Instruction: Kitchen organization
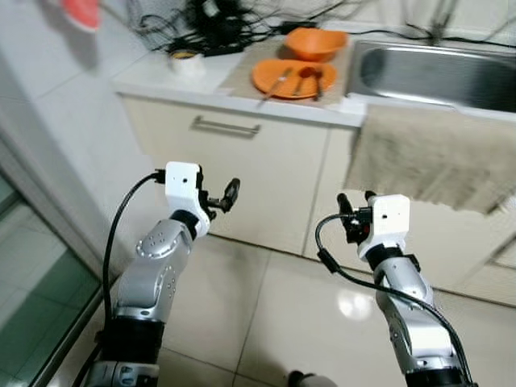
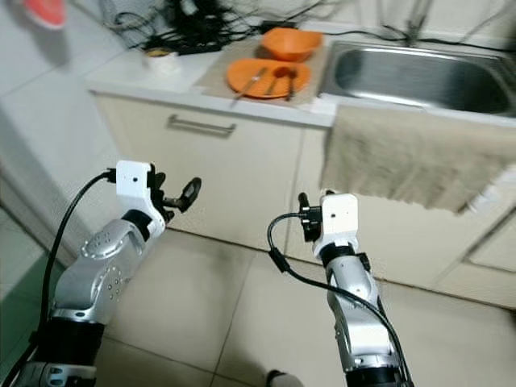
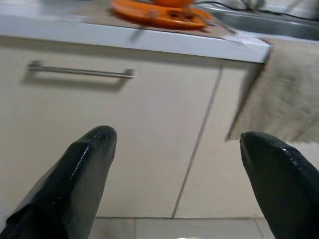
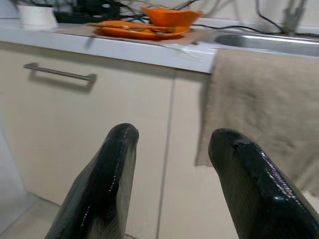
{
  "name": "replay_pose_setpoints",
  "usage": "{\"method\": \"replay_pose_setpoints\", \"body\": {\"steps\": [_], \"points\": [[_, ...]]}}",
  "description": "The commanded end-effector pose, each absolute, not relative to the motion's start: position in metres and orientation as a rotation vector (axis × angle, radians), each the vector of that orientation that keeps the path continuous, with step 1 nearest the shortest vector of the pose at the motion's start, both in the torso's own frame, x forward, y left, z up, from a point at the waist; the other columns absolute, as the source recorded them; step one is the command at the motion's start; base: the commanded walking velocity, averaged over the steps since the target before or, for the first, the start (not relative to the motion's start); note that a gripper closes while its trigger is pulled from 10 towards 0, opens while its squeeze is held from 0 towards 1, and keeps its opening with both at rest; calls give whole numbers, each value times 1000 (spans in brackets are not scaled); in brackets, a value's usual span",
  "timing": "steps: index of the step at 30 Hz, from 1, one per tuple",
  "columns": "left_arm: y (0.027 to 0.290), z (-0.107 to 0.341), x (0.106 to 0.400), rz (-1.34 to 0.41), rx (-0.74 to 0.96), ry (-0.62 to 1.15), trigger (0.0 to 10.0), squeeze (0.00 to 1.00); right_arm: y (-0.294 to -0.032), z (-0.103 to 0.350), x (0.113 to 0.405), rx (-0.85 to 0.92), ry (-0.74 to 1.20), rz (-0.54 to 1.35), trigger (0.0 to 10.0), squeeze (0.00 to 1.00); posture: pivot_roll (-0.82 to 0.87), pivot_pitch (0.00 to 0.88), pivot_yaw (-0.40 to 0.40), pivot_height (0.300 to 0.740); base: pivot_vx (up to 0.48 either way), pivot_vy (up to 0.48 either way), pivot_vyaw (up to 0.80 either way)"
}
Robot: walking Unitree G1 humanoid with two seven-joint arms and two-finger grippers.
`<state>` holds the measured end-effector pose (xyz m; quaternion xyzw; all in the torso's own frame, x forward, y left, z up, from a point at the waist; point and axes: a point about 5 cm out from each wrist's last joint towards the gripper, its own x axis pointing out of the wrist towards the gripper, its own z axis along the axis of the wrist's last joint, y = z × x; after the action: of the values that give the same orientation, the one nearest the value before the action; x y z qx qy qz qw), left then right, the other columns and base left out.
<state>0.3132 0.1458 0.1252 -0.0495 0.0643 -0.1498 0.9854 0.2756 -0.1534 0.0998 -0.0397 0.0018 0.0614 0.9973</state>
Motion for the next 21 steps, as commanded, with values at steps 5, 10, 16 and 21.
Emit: {"method": "replay_pose_setpoints", "body": {"steps": [5,10,16,21], "points": [[189,132,309,-239,-85,135,10000,0,-170,102,271,-123,40,183,10000,0,-24,0,50,740,0,0,-711],[202,130,294,-253,-94,167,10000,0,-183,106,269,-154,50,215,10000,0,-12,0,42,740,0,0,-710],[212,128,288,-234,-61,161,10000,0,-191,104,267,-183,70,231,10000,0,3,0,19,740,0,0,-702],[229,131,289,-133,-56,97,10000,0,-194,108,271,-179,66,233,10000,0,3,0,17,740,0,0,-695]]}}
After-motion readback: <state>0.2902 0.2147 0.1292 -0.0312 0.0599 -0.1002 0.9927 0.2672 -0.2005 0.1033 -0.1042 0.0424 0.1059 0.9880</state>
